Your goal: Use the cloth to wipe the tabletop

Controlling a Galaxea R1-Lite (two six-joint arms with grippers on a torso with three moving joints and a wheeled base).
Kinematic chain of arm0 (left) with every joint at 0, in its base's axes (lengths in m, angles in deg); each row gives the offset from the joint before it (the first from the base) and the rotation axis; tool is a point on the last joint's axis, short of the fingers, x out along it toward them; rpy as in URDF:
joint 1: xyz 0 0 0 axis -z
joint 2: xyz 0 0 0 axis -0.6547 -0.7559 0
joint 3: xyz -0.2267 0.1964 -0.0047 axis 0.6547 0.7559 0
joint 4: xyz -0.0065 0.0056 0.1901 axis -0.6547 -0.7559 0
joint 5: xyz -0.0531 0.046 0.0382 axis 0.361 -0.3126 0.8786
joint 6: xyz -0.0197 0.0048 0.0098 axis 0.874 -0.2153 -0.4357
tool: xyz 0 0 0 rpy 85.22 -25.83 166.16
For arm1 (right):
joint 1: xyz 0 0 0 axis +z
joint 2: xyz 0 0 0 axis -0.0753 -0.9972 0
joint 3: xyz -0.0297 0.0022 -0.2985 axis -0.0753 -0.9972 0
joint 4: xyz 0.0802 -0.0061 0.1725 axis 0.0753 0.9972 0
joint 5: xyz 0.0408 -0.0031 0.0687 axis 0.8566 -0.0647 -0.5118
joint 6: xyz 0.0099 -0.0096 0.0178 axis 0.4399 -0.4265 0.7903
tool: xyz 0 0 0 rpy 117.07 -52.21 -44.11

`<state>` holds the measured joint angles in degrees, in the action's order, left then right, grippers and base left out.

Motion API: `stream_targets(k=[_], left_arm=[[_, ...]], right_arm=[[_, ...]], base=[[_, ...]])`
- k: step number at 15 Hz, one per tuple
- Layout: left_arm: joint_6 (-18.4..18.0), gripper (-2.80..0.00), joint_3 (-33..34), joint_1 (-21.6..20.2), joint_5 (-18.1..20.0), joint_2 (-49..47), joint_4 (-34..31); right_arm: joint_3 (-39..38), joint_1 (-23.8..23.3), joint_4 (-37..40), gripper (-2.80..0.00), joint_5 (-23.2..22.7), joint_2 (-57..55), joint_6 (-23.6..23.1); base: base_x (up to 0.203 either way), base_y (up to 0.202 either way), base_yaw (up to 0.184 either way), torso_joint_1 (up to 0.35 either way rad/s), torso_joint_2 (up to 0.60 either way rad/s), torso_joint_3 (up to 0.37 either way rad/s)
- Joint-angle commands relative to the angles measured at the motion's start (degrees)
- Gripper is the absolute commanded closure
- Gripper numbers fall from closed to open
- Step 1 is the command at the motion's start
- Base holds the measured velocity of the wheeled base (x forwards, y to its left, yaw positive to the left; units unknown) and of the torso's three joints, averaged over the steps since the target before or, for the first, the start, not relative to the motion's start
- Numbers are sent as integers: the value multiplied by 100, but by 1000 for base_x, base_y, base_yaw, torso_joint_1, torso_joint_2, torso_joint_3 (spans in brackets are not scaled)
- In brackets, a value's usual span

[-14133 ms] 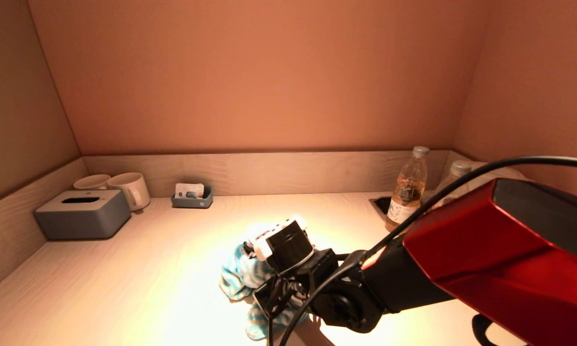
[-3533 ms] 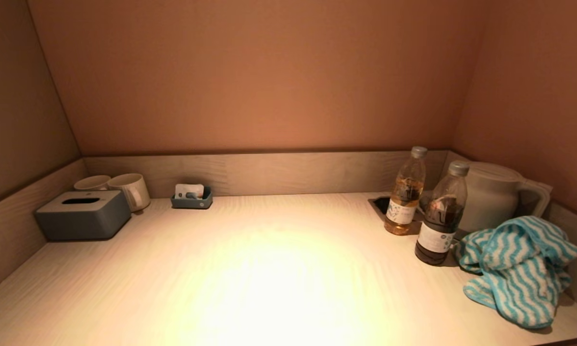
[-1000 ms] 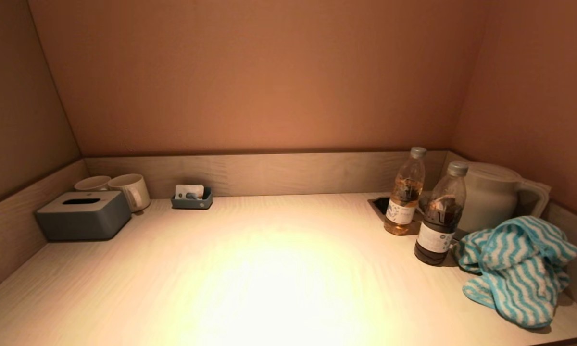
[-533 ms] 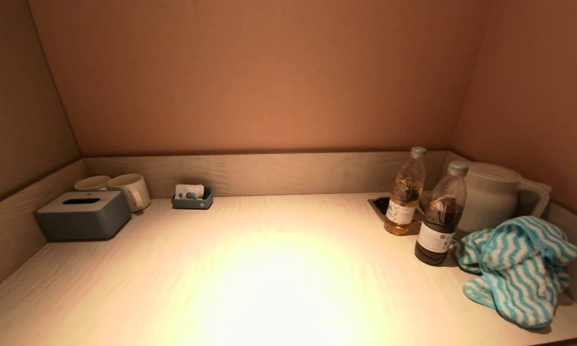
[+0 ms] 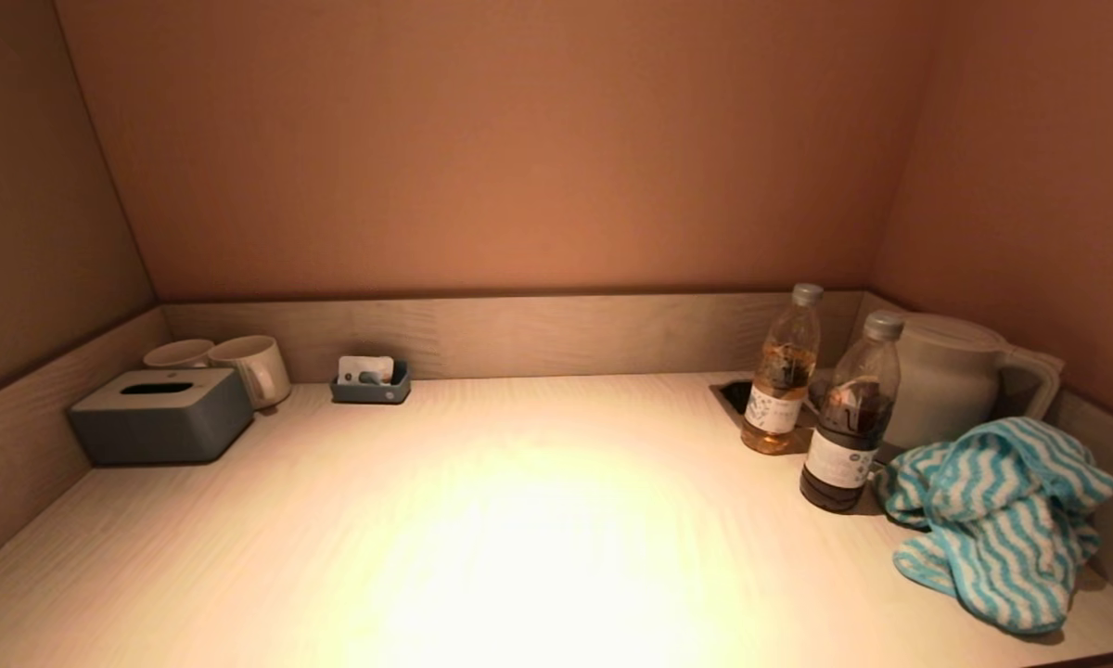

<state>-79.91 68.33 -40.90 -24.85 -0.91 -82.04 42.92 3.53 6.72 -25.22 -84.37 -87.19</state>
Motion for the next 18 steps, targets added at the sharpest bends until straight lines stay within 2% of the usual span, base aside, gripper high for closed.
stream_targets(k=[1,8,12,18], left_arm=[[6,0,0,0,-2,-6,4],[6,0,0,0,-2,2,4],[6,0,0,0,-2,2,4],[6,0,0,0,-2,2,4]], right_arm=[[-24,0,41,0,-58,7,-4],[-24,0,1123,0,11,7,-4],[-24,0,1131,0,37,7,163],[-24,0,1131,0,46,7,163]], base=[[0,0,0,0,0,0],[0,0,0,0,0,0],[0,0,0,0,0,0],[0,0,0,0,0,0]])
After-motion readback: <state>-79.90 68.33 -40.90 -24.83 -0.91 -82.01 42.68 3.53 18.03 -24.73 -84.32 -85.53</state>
